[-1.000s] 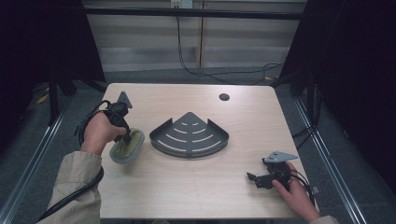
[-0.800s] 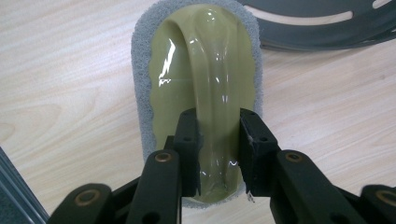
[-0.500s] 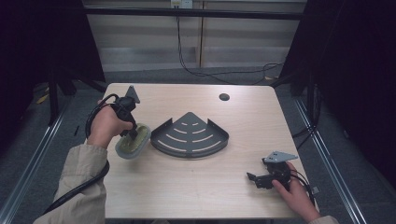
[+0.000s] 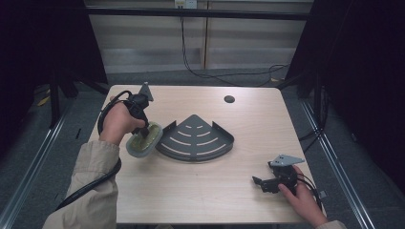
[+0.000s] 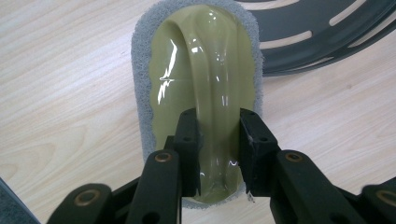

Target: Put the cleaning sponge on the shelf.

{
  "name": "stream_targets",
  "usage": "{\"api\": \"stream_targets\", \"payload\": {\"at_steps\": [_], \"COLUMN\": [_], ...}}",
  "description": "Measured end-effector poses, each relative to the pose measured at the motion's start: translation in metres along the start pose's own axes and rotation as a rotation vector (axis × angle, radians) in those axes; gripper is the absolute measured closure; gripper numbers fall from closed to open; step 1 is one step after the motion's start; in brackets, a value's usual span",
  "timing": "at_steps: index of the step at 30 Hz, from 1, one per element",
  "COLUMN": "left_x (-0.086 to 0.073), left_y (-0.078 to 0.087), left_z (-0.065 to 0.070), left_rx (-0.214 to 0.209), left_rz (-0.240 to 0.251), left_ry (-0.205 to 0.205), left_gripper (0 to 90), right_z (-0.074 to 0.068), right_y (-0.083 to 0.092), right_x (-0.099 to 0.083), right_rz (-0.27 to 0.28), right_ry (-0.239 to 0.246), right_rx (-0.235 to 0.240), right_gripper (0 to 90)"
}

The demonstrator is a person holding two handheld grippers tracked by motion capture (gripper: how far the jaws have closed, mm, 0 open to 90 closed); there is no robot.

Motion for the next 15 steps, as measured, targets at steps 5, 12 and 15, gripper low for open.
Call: {"api": "stream_targets", "payload": {"at_steps": [5, 12, 15], "left_x": [0.009, 0.019, 0.024], "left_y": [0.0, 0.001, 0.001], "left_z": [0.003, 0.009, 0.011], "left_rx": [0.007, 0.011, 0.01], "left_rz": [-0.007, -0.006, -0.003], "left_ry": [-0.024, -0.054, -0.063], "left_gripper": [71.3, 71.2, 71.2], "right_z": [0.0, 0.0, 0.0], "right_y": [0.0, 0.0, 0.0], "right_x": [0.0, 0.0, 0.0], "right_rz": [0.001, 0.001, 0.001], "right_ry": [0.003, 0.003, 0.002], "right_rx": [0.001, 0.001, 0.002], "right_gripper": [10.5, 10.5, 10.5]}}
Point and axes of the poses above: each handheld gripper's, and its own axes: y roughly backward along the jaws, x roughly out of its top, z roughly to its right, the point moved 5 cm from there along -y, roughly forward along the jaws, and after that the axes turned 12 degrees about -y, right-handed, at the moved point
